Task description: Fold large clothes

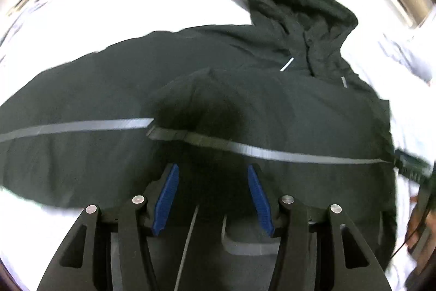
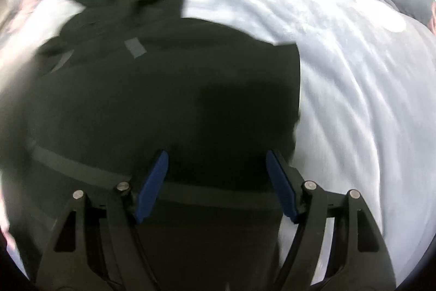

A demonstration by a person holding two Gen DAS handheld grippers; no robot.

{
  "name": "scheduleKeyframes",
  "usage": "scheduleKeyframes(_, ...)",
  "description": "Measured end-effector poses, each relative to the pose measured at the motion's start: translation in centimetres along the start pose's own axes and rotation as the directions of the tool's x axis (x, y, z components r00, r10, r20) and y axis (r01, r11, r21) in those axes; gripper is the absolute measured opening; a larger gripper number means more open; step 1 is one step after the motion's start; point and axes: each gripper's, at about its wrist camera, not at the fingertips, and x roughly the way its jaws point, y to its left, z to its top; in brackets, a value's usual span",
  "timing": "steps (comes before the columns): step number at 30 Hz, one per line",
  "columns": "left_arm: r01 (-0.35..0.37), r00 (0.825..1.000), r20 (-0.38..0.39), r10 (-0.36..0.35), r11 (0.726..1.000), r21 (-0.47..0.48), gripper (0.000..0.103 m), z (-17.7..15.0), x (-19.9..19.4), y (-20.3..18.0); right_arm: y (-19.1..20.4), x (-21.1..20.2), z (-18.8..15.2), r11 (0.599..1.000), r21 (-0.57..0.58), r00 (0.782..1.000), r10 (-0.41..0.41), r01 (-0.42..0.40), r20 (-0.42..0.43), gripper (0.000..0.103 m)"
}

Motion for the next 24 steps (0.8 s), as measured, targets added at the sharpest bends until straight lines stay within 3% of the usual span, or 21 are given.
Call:
scheduleKeyframes(3, 0.007, 1.000, 0.003, -0.007, 0.998, -0.068, 0.055, -3.5, -3.2, 1.5, 1.4, -2.7, -4.8, 1.000, -0.018, 1.000, 0.005, -0.005, -0.016, 0.073)
scheduleKeyframes(5, -0.006, 1.000, 0.009, 0.007, 0.993, -0.117, 0.055, -7.2, -6.0, 3.3, 1.9, -4.2, -8.1, 0.998, 0.014, 0.998, 0.057, -0.056, -0.030, 0.073)
scheduleKeyframes(8, -0.020, 1.000, 0.016, 0.023, 0.982, -0.186, 0.055, -10.7, -8.6, 5.4, 2.2, -5.6, -10.6, 0.991, 0.025, 0.990, 0.132, -0.131, -0.050, 0.073)
scheduleKeyframes(12, -0.028, 0.997, 0.058, 0.045, 0.965, -0.261, 0.055, -14.6, -13.0, 9.7, 3.6, -8.7, -12.2, 0.988, -0.004, 0.988, 0.153, -0.153, -0.024, 0.073)
scheduleKeyframes(15, -0.041, 0.992, 0.104, 0.078, 0.949, -0.312, 0.055, -15.9, -16.6, 13.6, 5.3, -11.7, -12.2, 0.983, 0.001, 0.983, 0.183, -0.183, 0.023, 0.073)
scheduleKeyframes(24, -0.004, 0.971, 0.211, 0.112, 0.890, -0.457, 0.055, -14.6, -23.0, 28.1, 11.5, -17.1, -14.0, 0.986, -0.004, 0.982, 0.164, -0.164, 0.095, 0.076)
